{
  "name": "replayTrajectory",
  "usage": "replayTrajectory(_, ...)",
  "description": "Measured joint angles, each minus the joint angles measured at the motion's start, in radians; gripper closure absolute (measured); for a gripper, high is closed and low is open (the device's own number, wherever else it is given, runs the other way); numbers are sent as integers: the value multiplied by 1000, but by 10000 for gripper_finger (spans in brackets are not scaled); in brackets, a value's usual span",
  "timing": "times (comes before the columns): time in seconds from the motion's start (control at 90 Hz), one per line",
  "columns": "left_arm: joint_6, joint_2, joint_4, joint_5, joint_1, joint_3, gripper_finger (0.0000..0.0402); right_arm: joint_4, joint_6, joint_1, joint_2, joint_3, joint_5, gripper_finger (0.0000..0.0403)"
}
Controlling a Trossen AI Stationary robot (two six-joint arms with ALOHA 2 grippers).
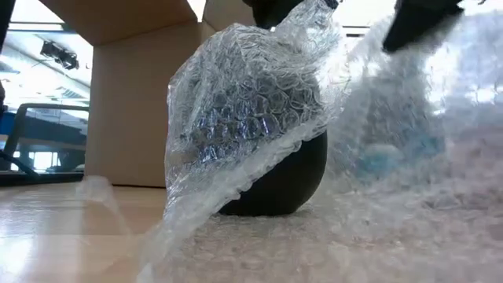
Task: Wrap mug
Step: Wrap the mug with the bubble wrap
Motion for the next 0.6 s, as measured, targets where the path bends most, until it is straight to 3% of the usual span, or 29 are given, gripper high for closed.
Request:
replayTrajectory(0.089,-15,16,13,5,8,0,162,36,-61,6,0,1,-5,400)
replayTrajectory(0.222,-30,49,11,92,24,0,148,58,-127,7,0,1,-12,401)
replayTrajectory(0.478,-1,67,22,124,33,0,132,71,-220,-1,8,1,-37,403)
replayTrajectory(0.6,-1,68,-114,264,38,41,132,63,-253,-2,9,1,-36,403)
